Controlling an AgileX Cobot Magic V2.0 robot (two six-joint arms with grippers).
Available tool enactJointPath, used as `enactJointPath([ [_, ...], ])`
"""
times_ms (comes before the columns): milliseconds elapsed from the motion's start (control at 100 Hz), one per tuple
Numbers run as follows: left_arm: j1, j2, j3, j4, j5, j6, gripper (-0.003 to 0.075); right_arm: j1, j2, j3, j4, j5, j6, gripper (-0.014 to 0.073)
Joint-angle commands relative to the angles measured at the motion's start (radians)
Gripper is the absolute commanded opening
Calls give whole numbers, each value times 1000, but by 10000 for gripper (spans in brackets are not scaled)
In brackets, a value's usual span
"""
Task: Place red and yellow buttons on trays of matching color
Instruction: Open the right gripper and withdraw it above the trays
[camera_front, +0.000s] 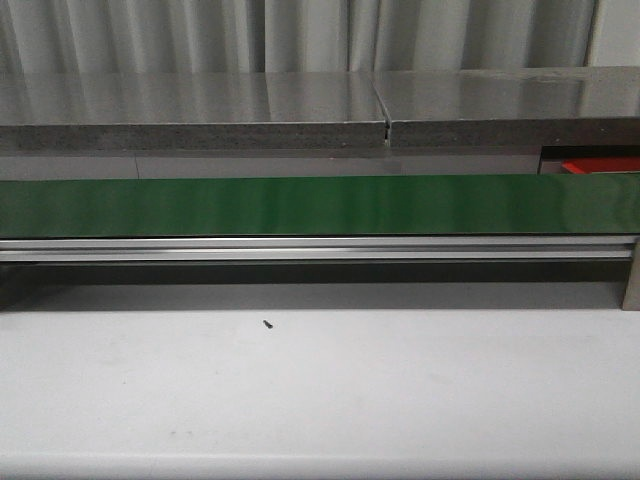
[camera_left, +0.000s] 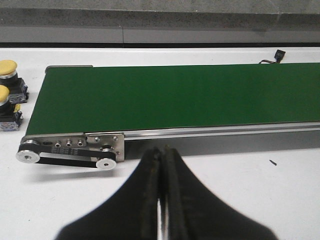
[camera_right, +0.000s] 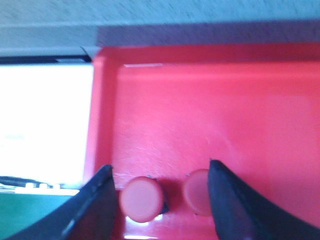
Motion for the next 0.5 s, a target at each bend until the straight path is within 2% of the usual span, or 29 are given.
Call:
enactJointPath([
  [0, -8, 5, -27, -19, -69, 1, -19, 38, -120, -4, 37, -23, -1, 427],
  [250, -8, 5, -27, -19, -69, 1, -19, 204, -324, 178, -42, -71, -1, 427],
  [490, -8, 5, -27, -19, -69, 1, -19, 315, -588, 473, -73, -209, 5, 427],
])
